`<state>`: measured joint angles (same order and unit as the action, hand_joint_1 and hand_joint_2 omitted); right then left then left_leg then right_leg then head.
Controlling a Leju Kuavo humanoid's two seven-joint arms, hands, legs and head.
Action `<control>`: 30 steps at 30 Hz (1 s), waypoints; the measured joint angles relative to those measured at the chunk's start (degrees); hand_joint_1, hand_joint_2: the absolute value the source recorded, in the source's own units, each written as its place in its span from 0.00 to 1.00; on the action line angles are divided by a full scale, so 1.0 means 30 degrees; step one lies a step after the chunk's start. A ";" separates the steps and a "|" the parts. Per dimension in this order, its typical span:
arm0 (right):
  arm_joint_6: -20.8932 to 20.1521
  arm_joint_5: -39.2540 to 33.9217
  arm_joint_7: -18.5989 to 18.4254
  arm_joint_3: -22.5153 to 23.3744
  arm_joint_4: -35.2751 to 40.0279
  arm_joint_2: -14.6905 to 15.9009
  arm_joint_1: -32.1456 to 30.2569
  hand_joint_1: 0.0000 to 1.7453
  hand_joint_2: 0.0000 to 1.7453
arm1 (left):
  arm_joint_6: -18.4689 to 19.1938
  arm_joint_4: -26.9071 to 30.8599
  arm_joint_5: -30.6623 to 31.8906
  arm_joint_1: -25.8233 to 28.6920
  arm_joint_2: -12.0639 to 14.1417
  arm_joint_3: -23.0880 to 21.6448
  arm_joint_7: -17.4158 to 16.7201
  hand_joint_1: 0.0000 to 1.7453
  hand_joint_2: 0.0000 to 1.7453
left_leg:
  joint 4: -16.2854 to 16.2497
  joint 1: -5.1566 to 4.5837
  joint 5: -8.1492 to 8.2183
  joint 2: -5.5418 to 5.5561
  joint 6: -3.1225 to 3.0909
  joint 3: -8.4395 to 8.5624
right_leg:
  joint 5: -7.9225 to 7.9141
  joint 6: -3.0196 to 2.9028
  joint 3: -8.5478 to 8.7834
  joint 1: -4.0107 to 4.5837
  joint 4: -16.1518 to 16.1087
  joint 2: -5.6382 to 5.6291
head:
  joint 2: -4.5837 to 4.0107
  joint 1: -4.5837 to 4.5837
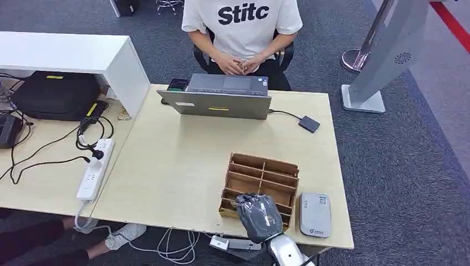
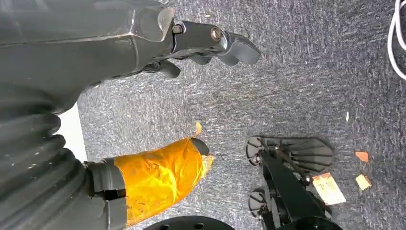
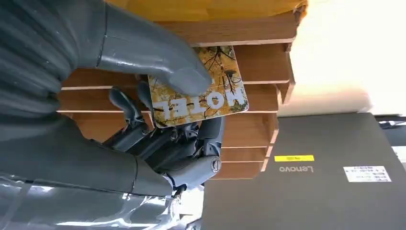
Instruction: Pass the card to the sensor for recognition and then transmit it.
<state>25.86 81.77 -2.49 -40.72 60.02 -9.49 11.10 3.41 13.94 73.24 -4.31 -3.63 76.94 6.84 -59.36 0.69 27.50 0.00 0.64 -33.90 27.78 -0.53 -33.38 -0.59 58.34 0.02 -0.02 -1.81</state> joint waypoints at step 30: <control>-0.1060 -0.0334 -0.0517 0.1558 0.7035 0.0510 0.0735 1.00 1.00 | 0.0356 0.0000 0.0728 0.0005 0.0196 -0.0036 0.0036 0.00 1.00 | -0.0001 0.0000 -0.0004 -0.0008 0.0000 0.0000 | -0.0013 -0.0010 -0.0002 0.0000 0.0005 -0.0009 | 0.0000 0.0007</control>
<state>22.68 80.76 -4.04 -36.04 81.12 -7.96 13.31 4.48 13.94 75.43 -4.30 -3.04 76.83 6.95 -59.37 0.69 27.49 -0.02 0.64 -33.90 27.74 -0.56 -33.39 -0.59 58.35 0.00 -0.02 -1.79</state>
